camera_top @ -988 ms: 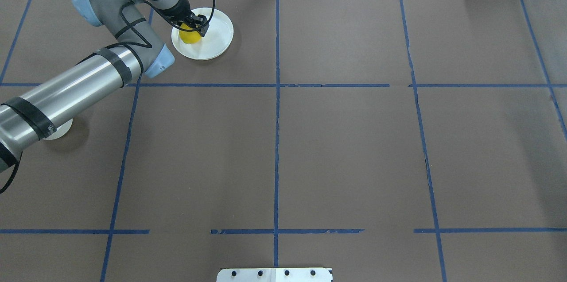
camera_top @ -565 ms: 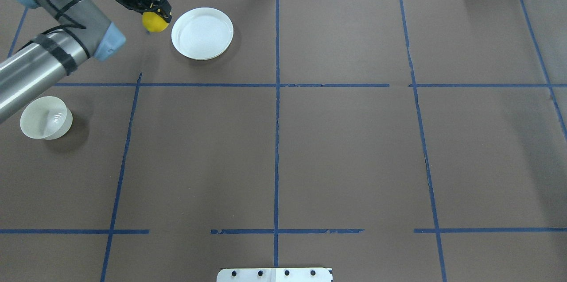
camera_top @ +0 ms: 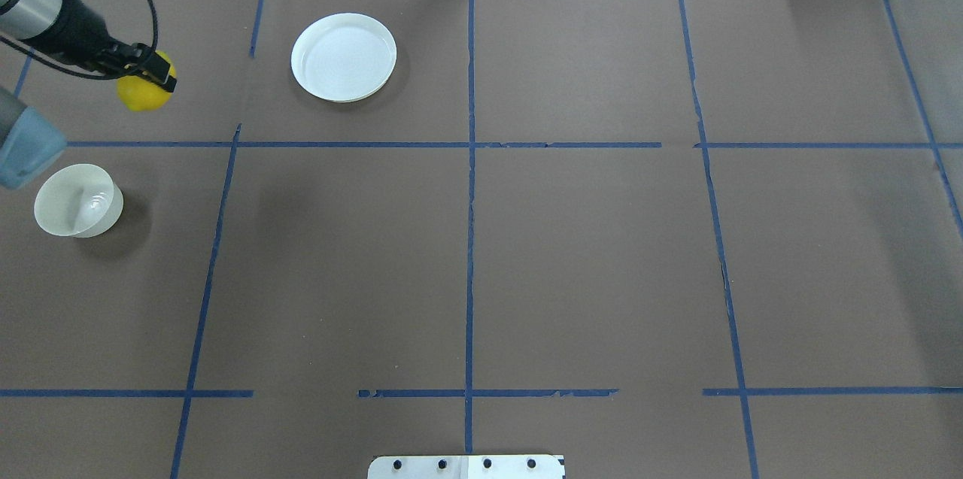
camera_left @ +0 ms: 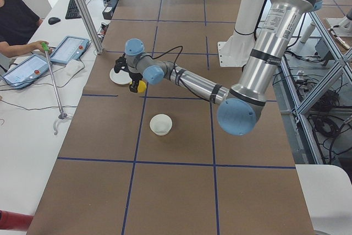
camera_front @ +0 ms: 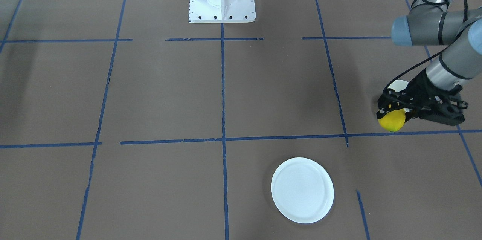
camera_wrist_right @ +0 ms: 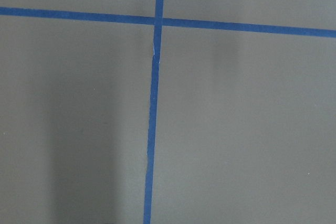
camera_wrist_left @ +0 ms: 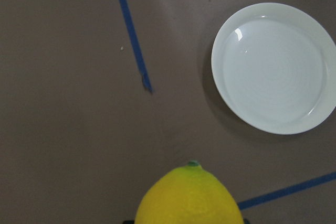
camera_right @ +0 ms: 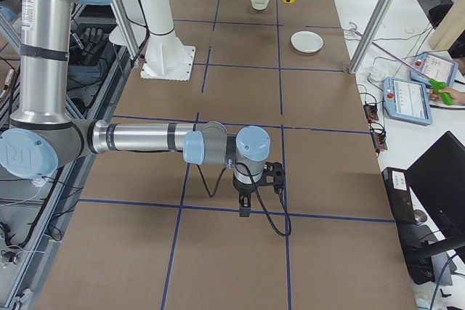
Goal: Move lemon from plate to bowl
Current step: 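Lift the lemon with the left gripper and carry it over the white bowl, then lower the lemon into the white bowl and open the left gripper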
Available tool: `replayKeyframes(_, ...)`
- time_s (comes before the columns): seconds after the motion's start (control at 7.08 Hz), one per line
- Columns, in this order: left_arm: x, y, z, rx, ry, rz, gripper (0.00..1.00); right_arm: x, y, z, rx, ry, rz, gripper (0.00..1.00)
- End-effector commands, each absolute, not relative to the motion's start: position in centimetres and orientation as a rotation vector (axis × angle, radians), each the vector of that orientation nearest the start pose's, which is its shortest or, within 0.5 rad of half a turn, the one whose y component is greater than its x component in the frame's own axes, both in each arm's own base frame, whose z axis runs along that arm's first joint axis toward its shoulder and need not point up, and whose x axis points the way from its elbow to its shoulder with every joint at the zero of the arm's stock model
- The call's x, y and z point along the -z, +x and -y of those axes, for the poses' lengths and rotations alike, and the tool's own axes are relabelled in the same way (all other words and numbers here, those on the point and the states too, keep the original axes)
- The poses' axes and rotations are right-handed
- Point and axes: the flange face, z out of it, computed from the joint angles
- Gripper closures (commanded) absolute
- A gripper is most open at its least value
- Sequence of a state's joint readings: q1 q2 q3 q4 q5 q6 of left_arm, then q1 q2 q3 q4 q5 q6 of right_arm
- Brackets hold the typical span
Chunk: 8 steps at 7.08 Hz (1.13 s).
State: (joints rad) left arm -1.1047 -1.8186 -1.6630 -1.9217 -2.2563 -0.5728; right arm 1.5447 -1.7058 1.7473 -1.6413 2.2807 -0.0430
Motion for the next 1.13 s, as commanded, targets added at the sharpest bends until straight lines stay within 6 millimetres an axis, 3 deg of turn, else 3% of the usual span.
replayKeyframes(0.0,-50.8,17.1,50.3,-0.106,0.248,-0.852,1.0,-64.6,5.7,43.4,0.056,-0.022,0.71,0.0)
replayKeyframes(0.28,-53.8,16.7,49.2,-0.097,0.216,-0.836,1.0,-64.6,5.7,43.4,0.056,-0.022,0.709,0.0)
replayKeyframes(0.42,-55.6,17.1,49.2,-0.091,0.184,-0.822,1.0,-64.6,5.7,43.4,0.056,-0.022,0.71,0.0)
replayKeyframes(0.71,-57.2,18.4,49.4,-0.104,0.152,-0.812,1.0,-64.6,5.7,43.4,0.056,-0.022,0.71,0.0)
replayKeyframes(0.85,-57.7,18.9,49.3,-0.117,0.15,-0.813,0.74,-64.6,5.7,43.4,0.056,-0.022,0.71,0.0)
replayKeyframes(0.99,-58.5,18.9,49.3,-0.126,0.17,-0.823,0.01,-64.6,5.7,43.4,0.056,-0.022,0.71,0.0)
